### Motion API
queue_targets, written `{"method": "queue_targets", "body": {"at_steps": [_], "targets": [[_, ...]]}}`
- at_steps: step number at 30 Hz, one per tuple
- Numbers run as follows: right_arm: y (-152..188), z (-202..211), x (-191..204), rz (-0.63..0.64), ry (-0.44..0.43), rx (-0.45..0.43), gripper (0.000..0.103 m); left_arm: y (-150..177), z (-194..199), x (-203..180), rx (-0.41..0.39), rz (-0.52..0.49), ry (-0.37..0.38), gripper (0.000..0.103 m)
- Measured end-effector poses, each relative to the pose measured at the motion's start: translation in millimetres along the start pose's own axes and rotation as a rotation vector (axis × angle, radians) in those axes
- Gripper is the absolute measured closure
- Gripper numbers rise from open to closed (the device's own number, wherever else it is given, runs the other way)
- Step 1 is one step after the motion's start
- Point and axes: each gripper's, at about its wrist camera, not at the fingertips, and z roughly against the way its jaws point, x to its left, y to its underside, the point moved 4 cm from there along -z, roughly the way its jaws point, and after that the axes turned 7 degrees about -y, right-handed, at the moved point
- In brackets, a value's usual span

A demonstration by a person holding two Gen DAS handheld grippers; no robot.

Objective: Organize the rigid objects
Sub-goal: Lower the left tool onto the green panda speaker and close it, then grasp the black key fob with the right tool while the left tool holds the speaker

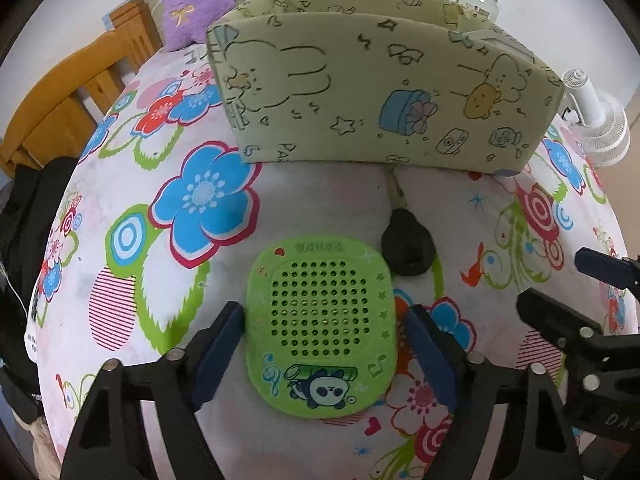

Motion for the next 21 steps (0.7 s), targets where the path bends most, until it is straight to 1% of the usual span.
{"method": "queue_targets", "body": {"at_steps": [1, 2, 6, 12, 16, 21], "targets": [[0, -1, 1, 0.002, -0.002, 0.003, 0.017, 0, 0, 0, 0.001, 0.009, -0.002, 0.025], [-1, -2, 2, 0.005, -0.006, 0.007, 0.017, 0, 1, 0, 0.003, 0.015, -0.002, 0.026], [-2, -2, 6, 0.010, -0.014, 0.010, 0.017, 3, 3, 0, 0.015, 0.027, -0.009, 0.026], [-9, -1, 13, 0.020, -0.031, 0.000, 0.017, 8, 6, 10, 0.030, 0.042, -0.024, 0.026], [-14, -3, 23, 0.020, -0.034, -0.002, 0.017, 6, 4, 29, 0.036, 0.062, -0.023, 0.026], [-19, -8, 34, -0.001, -0.023, 0.002, 0.017, -3, 1, 46, 0.031, 0.060, -0.014, 0.026]]}}
